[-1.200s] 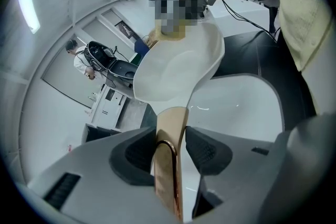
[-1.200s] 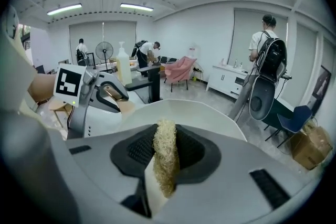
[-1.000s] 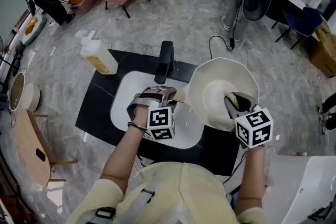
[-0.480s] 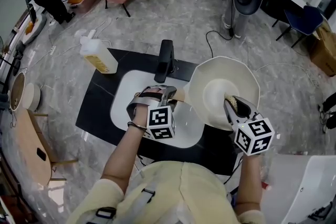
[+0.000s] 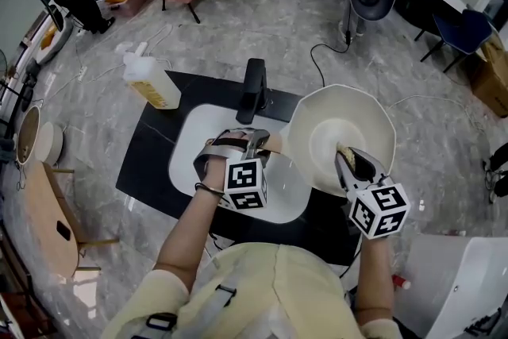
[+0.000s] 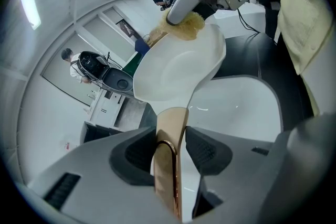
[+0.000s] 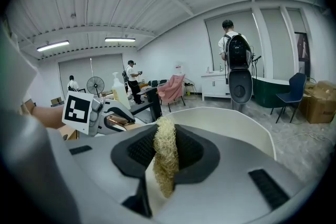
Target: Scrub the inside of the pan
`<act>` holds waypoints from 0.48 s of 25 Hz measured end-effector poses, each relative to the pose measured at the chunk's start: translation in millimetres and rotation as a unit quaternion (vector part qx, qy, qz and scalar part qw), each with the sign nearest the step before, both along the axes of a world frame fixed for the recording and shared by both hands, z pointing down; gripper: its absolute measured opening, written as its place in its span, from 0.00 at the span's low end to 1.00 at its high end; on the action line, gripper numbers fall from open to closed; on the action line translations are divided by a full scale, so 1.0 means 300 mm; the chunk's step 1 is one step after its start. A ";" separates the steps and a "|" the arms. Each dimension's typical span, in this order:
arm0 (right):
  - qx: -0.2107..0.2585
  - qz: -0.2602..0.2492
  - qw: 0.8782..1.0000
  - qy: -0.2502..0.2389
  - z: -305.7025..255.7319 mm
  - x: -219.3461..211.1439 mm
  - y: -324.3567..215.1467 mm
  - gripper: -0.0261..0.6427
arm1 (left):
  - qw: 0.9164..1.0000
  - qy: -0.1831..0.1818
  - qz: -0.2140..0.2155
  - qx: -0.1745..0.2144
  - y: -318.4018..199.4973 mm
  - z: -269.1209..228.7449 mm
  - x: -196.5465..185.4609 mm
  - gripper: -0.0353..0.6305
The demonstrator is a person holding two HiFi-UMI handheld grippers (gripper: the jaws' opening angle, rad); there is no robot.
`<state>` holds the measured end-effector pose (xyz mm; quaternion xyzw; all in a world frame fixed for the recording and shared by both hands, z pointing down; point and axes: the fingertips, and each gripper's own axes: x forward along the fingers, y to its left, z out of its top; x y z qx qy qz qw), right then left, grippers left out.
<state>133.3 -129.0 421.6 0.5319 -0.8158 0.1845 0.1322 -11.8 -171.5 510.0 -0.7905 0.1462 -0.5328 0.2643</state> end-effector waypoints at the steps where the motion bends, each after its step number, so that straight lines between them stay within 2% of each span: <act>1: 0.000 0.000 1.000 0.001 0.001 -0.002 -0.002 0.18 | 1.000 0.000 0.000 0.000 -0.001 0.000 0.000 0.32; 12: -0.003 0.007 1.000 0.001 0.012 0.001 -0.008 0.18 | 1.000 0.000 0.002 -0.006 0.000 0.004 -0.001 0.32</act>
